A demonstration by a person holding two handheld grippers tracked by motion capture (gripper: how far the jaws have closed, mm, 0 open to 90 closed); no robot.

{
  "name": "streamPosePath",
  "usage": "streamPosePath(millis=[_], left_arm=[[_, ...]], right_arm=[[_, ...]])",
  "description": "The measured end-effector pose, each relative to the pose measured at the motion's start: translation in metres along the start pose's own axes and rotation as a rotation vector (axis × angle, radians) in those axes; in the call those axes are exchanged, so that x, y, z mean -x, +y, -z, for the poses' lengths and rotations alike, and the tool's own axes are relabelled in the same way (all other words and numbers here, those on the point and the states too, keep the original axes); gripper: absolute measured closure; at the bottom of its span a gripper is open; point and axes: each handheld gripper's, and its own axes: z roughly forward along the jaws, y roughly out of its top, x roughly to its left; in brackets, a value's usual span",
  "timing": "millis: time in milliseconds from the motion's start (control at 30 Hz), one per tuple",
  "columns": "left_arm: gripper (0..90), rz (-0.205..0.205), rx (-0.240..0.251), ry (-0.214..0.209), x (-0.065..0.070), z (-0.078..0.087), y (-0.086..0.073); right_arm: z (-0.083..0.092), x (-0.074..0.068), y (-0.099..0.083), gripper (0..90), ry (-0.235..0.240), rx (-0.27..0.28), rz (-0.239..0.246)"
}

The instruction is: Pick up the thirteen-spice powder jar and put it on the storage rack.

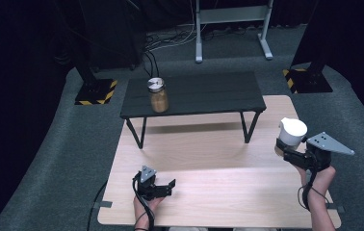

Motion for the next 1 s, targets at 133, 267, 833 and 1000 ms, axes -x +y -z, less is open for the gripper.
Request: streamPosePath(millis=[133, 267, 833, 1000], left_arm=[[0.6, -0.002, 0.000, -0.002, 0.000, 0.000, 0.000], [0.6, -0.002, -0.001, -0.001, 0.000, 0.000, 0.000], [0.6, -0.006, 0.000, -0.001, 0.000, 0.000, 0.000], [0.6, -0.006, 0.000, -0.002, 0.000, 0.000, 0.000]], right_arm=[[0.001, 0.001, 0.004, 30.0, 0.005, 0.005, -0.015], [0.002, 0.003, 0.008, 30.0, 0.011, 0.016, -0.023], [0.000, 0.005, 0.035, 30.0, 0.028, 0.019, -0.019], [-0.001, 0.004, 0.043, 30.0, 0.036, 0.027, -0.012]])
